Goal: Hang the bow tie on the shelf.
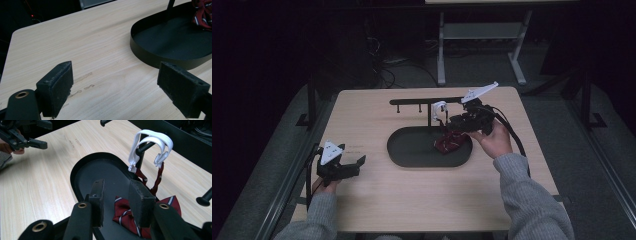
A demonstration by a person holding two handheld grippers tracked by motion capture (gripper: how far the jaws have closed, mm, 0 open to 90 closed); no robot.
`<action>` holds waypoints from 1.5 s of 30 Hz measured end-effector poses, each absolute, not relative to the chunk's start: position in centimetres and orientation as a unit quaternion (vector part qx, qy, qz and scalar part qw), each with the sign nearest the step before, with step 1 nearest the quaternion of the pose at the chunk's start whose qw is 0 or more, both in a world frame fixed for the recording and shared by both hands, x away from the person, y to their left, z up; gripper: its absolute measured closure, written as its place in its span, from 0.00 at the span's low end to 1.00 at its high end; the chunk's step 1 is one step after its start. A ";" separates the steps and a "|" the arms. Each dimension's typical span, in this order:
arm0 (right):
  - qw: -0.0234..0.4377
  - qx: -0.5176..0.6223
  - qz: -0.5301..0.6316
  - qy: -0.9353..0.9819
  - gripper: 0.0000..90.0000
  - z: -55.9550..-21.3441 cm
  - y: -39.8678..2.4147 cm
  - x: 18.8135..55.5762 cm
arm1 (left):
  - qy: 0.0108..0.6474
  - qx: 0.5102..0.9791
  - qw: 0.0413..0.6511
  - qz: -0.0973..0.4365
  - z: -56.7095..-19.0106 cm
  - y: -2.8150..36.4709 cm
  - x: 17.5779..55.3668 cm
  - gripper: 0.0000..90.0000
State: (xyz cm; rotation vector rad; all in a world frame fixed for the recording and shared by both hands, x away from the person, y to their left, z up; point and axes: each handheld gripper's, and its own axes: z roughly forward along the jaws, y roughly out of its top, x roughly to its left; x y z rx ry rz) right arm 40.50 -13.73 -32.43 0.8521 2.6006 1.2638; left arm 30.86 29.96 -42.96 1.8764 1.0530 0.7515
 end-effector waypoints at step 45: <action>0.045 0.280 0.407 0.868 0.66 -34.4 -15.1 38.1 | 0.419 0.748 0.420 0.297 -42.8 30.1 30.7 0.14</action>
